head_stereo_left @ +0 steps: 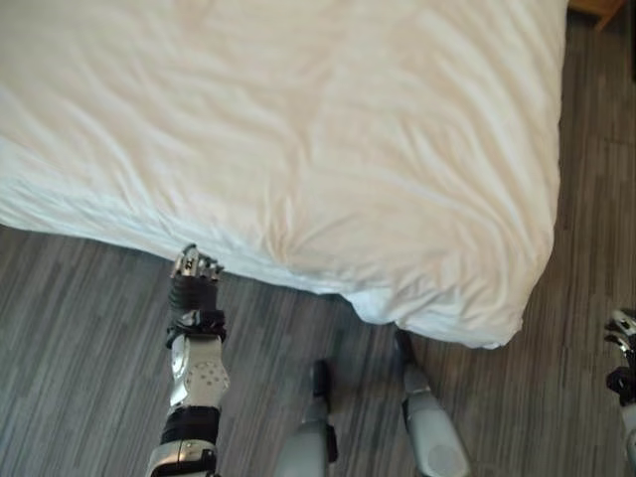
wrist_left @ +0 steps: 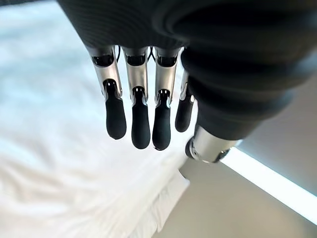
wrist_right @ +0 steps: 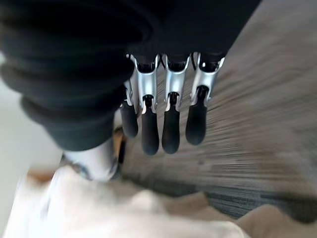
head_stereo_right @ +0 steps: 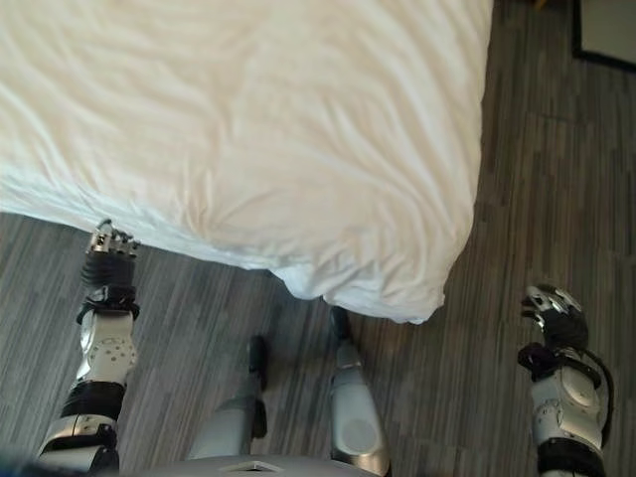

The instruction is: Making the bed.

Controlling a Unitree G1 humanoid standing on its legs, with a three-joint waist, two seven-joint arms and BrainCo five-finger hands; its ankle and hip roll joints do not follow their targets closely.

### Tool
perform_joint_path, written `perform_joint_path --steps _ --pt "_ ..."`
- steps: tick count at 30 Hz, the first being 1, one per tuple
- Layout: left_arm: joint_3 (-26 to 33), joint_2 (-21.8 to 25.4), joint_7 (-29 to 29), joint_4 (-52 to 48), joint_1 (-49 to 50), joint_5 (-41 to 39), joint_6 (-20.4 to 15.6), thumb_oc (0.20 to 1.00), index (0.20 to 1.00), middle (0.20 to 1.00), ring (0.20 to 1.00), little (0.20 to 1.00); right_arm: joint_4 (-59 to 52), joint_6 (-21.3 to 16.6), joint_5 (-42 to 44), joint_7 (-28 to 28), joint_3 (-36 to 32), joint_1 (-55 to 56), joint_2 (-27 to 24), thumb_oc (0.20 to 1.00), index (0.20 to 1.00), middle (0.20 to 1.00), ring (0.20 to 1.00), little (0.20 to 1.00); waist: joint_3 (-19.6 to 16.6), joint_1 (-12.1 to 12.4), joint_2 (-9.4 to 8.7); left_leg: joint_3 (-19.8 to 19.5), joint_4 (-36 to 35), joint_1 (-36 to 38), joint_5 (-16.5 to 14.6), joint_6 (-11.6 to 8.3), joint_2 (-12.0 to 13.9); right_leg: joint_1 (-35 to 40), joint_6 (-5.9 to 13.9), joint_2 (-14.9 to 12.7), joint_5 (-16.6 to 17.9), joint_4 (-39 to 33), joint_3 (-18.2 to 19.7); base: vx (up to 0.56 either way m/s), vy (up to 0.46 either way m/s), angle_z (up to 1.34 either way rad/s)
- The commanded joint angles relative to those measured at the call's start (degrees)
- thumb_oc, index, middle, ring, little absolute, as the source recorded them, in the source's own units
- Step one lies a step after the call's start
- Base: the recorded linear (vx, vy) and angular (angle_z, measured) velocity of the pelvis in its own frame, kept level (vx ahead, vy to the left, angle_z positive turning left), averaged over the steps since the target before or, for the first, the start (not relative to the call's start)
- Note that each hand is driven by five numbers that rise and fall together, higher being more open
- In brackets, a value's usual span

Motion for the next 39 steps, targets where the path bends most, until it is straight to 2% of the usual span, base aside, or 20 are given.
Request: perform_joint_path --steps 1,5,8,12,16,17,18,19,20,22,25,26,29,31,33,34,35,37,38,39 --pt "-2.4 1.9 3.3 -3.2 1.7 14.4 -0.7 1.000 1.000 1.000 1.000 1.000 -4.8 0.0 -9.1 -3.0 0.7 -1.4 -1.5 1.000 1.000 1.000 1.000 1.000 -5.6 0.8 -0.50 1.5 0.7 4.5 -5.4 -1.07 2.4 5.7 0.72 -1.5 -8.6 0.8 -3.8 0.06 0.043 -0.03" --pt "-6.0 2.8 1.2 -10.5 8.8 28.7 1.7 1.000 1.000 1.000 1.000 1.000 -13.7 -0.1 -15.2 -0.4 3.4 1.0 2.9 1.000 1.000 1.000 1.000 1.000 -7.7 1.7 -1.20 2.6 0.7 8.6 -6.9 -0.08 2.2 9.0 0.95 -1.8 -8.8 0.8 -3.3 0.07 0.062 -0.08" --pt "-8.8 1.1 0.0 -14.1 12.6 29.8 3.5 1.000 1.000 1.000 1.000 1.000 -18.2 0.9 -22.1 0.3 5.5 3.8 5.5 1.000 1.000 1.000 1.000 1.000 -8.1 1.4 -1.83 4.3 0.7 10.5 -7.6 0.74 1.8 9.5 1.80 -2.2 -7.9 0.8 -2.1 -0.01 0.089 -0.24" --pt "-12.8 1.9 0.2 -17.3 14.4 34.4 4.5 1.000 1.000 1.000 1.000 1.000 -21.3 1.9 -27.5 0.5 7.4 8.5 7.8 1.000 1.000 1.000 1.000 1.000 -7.1 0.1 -2.62 6.4 0.7 12.1 -8.4 1.97 0.8 9.3 2.84 -2.7 -6.7 1.2 -0.7 -0.09 0.092 -0.33" --pt "-17.9 1.6 5.4 -18.2 15.4 39.2 3.8 1.000 1.000 1.000 1.000 1.000 -24.1 2.0 -37.1 -4.3 9.6 12.7 9.8 1.000 1.000 1.000 1.000 1.000 -3.4 -2.2 -3.52 9.6 0.7 13.2 -9.2 3.15 -0.2 5.6 5.30 -3.7 -3.0 3.7 -1.8 -0.18 0.069 -0.61" --pt "-19.2 1.5 7.8 -17.0 13.8 39.7 3.8 1.000 1.000 1.000 1.000 1.000 -23.6 2.3 -39.7 -7.2 11.0 11.7 9.6 1.000 1.000 1.000 1.000 1.000 -1.6 -2.3 -3.29 10.8 0.7 13.3 -8.8 3.08 0.4 3.6 5.81 -4.4 -2.1 5.8 -5.2 -0.34 0.034 -1.08" --pt "-22.5 1.6 11.0 -15.4 10.1 40.9 4.1 1.000 1.000 1.000 1.000 1.000 -24.2 2.8 -41.1 -11.5 13.5 9.7 10.5 1.000 1.000 1.000 1.000 1.000 1.1 -1.5 -2.36 12.9 0.9 13.2 -7.8 3.03 1.8 2.9 4.41 -6.5 -4.7 9.2 -15.3 -0.46 0.039 -1.44" --pt "-24.2 2.0 11.9 -14.5 8.0 42.2 4.1 1.000 1.000 1.000 1.000 1.000 -24.8 3.0 -41.7 -13.2 14.8 8.4 10.5 1.000 1.000 1.000 1.000 1.000 1.9 -0.8 -2.04 15.0 1.4 12.8 -7.0 2.96 2.6 3.7 3.16 -8.2 -6.6 11.4 -21.3 -0.42 0.056 -1.21" --pt "-25.1 2.1 12.1 -13.9 7.1 42.7 4.0 1.000 1.000 1.000 1.000 1.000 -25.5 2.8 -42.0 -13.9 15.5 7.9 10.6 1.000 1.000 1.000 1.000 1.000 2.1 -0.4 -1.83 16.2 1.7 12.8 -6.6 3.00 3.1 4.3 1.84 -9.3 -7.8 13.7 -24.4 -0.30 0.021 -1.06" --pt "-26.8 1.5 12.6 -12.8 5.9 42.3 4.2 1.000 1.000 1.000 1.000 1.000 -26.9 2.3 -39.7 -14.2 17.1 6.6 11.2 1.000 1.000 1.000 1.000 1.000 1.7 -0.1 -1.89 20.2 3.2 12.3 -6.0 3.27 4.1 5.8 1.12 -11.3 -9.1 17.2 -27.2 -0.27 0.001 -1.15" --pt "-28.3 0.5 12.0 -13.3 6.1 40.5 4.6 1.000 1.000 1.000 1.000 1.000 -27.8 2.5 -40.3 -14.3 18.5 5.4 9.8 1.000 1.000 1.000 1.000 1.000 0.1 0.3 -1.94 24.7 4.3 11.6 -5.1 3.26 4.6 9.9 1.08 -11.5 -10.2 16.7 -25.4 -0.22 -0.057 -1.08" --pt "-28.8 0.1 12.0 -13.2 6.3 40.4 4.7 1.000 1.000 1.000 1.000 1.000 -26.9 2.7 -40.4 -14.1 19.6 4.5 9.3 1.000 1.000 1.000 1.000 1.000 -0.5 0.7 -1.28 27.1 4.7 11.7 -4.7 3.18 5.4 10.2 1.18 -12.3 -10.4 17.8 -26.7 -0.10 -0.045 -1.08" --pt "-28.2 0.2 11.4 -15.2 7.2 38.6 4.3 1.000 1.000 1.000 1.000 1.000 -25.5 3.0 -40.6 -14.2 20.9 1.5 8.4 1.000 1.000 1.000 1.000 1.000 -1.8 3.5 -0.19 32.3 6.4 11.4 -5.1 2.30 7.9 15.6 1.53 -18.0 -9.9 19.3 -37.7 -0.21 -0.209 -1.22" --pt "-28.3 0.1 11.4 -15.4 8.0 37.5 4.4 1.000 1.000 1.000 1.000 1.000 -25.0 3.1 -40.4 -14.2 21.7 0.4 8.7 1.000 1.000 1.000 1.000 1.000 -2.9 4.6 -0.40 34.9 7.4 10.5 -3.4 1.42 9.5 17.8 2.00 -17.4 -10.9 17.7 -38.6 -0.16 -0.257 -1.36" --pt "-27.4 -0.2 11.7 -15.4 8.7 36.7 4.0 1.000 1.000 1.000 1.000 1.000 -25.6 2.8 -39.6 -14.4 22.1 -0.5 8.3 1.000 1.000 1.000 1.000 1.000 -3.4 4.8 0.25 36.4 7.7 10.3 -0.4 -0.99 12.8 18.0 1.75 -13.1 -13.9 11.9 -36.6 -0.11 -0.425 -1.46" --pt "-27.3 -0.3 11.7 -15.3 8.7 36.7 4.0 1.000 1.000 1.000 1.000 1.000 -25.7 2.8 -39.5 -14.3 22.2 -0.5 8.1 1.000 1.000 1.000 1.000 1.000 -3.5 5.0 0.54 36.7 7.7 10.3 -0.1 -1.30 13.3 17.9 1.48 -12.6 -13.8 11.5 -36.4 -0.07 -0.455 -1.33" --pt "-26.5 -0.9 12.2 -14.9 9.5 36.4 3.6 1.000 1.000 1.000 1.000 1.000 -26.6 2.3 -39.7 -13.7 22.7 -0.8 7.3 1.000 1.000 1.000 1.000 1.000 -3.2 4.2 0.97 36.4 8.6 10.6 0.8 -2.61 15.1 17.9 0.67 -9.6 -14.7 8.2 -34.2 0.00 -0.227 -1.05" --pt "-26.1 -1.6 12.6 -14.3 9.8 36.3 3.2 1.000 1.000 1.000 1.000 1.000 -27.4 2.0 -39.9 -13.5 22.8 -0.9 6.4 1.000 1.000 1.000 1.000 1.000 -2.6 4.0 1.70 36.9 10.6 10.8 0.9 -3.65 17.1 18.7 -0.03 -7.9 -15.1 6.2 -33.7 0.00 -0.281 -1.23" --pt "-25.8 -1.8 13.6 -13.7 9.6 35.9 3.0 1.000 1.000 1.000 1.000 1.000 -27.6 1.8 -39.8 -13.6 23.5 -2.1 5.8 1.000 1.000 1.000 1.000 1.000 -1.2 4.5 1.75 33.8 14.2 9.8 2.1 -4.79 18.6 19.0 -1.13 -6.3 -15.7 5.5 -32.0 0.00 -0.273 -1.28" --pt "-25.1 -2.2 14.3 -13.5 9.7 35.4 2.7 1.000 1.000 1.000 1.000 1.000 -28.1 1.7 -39.9 -13.6 24.1 -2.5 5.5 1.000 1.000 1.000 1.000 1.000 -0.4 5.3 1.95 29.2 14.8 9.5 2.0 -4.57 17.8 18.9 -1.64 -5.2 -16.4 5.0 -30.6 -0.06 -0.257 -1.47"
